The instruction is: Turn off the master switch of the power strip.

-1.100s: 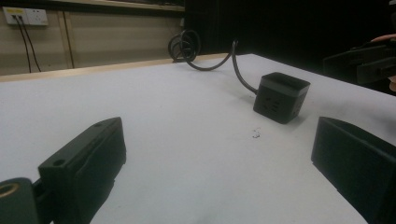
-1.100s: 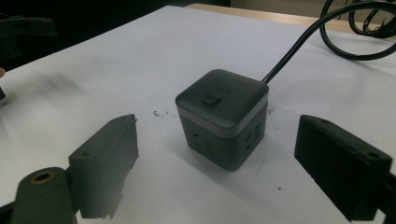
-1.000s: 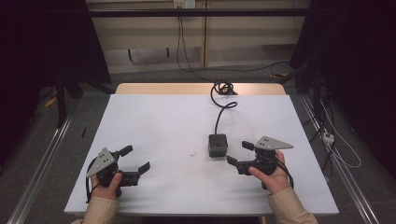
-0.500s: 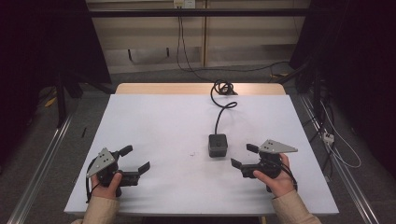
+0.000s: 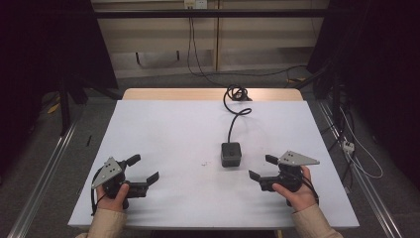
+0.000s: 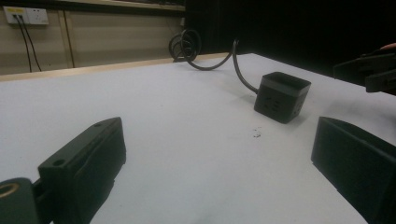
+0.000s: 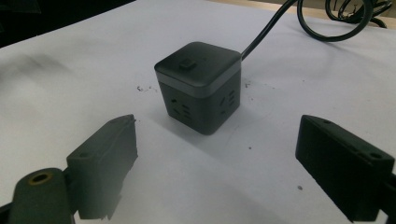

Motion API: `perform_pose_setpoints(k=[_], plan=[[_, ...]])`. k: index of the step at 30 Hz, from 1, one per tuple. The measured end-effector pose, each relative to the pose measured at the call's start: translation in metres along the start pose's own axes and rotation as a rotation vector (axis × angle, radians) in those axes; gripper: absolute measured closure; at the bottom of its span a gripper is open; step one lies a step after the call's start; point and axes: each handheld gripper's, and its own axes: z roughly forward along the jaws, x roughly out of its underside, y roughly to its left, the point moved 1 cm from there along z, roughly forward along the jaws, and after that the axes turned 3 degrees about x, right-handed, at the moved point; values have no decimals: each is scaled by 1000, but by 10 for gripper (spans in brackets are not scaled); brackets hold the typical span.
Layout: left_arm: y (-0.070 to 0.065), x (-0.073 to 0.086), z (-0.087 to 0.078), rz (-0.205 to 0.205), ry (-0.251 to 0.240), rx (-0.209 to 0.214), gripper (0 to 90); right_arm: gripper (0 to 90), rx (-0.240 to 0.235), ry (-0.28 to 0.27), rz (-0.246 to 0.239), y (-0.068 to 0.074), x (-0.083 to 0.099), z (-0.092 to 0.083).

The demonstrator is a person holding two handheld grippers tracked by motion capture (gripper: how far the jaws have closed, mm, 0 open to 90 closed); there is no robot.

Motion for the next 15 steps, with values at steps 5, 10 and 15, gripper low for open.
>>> perform_pose_setpoints(k=[5,10,15], plan=[[0,0,0,3,1,0,29,124,5,1,-1,-3,2,-3],[0,0,0,4,2,1,30,124,8,1,2,-5,5,-6],[0,0,0,2,3,1,30,125,16,9,-8,-7,10,-9]])
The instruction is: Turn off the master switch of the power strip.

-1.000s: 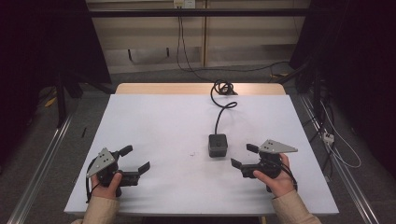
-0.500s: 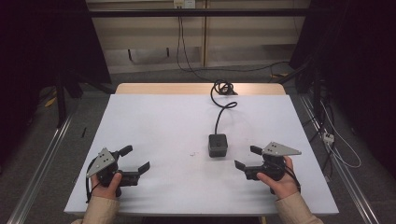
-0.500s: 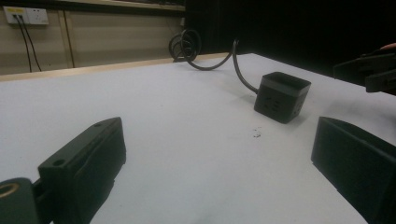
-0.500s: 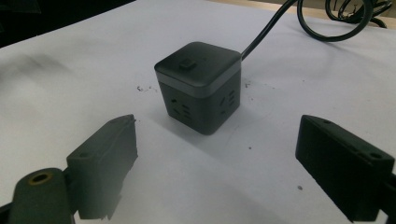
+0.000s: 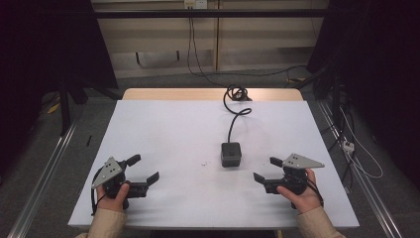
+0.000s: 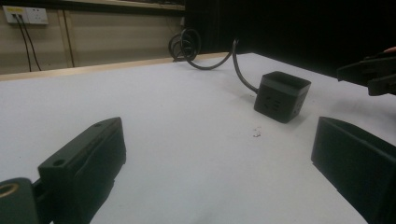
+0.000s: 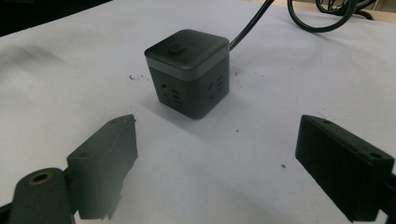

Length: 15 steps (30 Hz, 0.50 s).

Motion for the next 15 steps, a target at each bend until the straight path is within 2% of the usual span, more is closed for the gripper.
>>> perform_pose_setpoints(k=[15], plan=[[0,0,0,-2,1,0,29,127,23,26,-18,-6,12,-7]])
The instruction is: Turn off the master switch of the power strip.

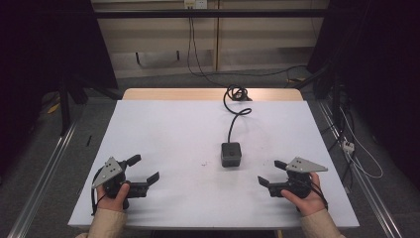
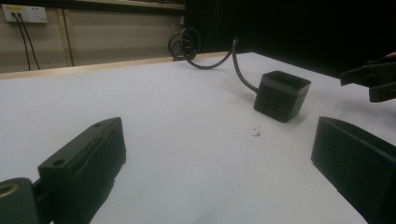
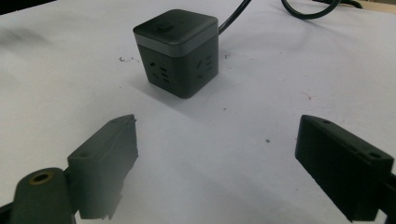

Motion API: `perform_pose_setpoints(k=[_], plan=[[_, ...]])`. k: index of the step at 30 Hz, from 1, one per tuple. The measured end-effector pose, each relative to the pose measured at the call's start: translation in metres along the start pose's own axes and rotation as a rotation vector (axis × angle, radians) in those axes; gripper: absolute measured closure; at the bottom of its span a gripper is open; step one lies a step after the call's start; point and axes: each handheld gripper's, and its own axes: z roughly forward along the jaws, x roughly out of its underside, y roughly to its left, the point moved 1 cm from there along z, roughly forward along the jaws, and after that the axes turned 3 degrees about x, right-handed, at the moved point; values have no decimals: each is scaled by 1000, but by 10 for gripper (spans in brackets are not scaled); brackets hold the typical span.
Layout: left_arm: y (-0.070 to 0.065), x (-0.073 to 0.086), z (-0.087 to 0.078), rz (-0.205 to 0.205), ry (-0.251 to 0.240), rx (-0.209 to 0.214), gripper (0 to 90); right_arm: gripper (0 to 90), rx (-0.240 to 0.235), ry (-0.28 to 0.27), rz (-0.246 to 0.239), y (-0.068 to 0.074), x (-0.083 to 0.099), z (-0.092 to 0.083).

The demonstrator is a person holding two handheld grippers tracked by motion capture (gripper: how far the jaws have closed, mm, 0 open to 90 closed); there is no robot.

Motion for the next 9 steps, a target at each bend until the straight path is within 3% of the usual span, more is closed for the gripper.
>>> perform_pose_setpoints(k=[9], plan=[[0,0,0,2,5,0,30,128,6,24,-16,0,2,1]])
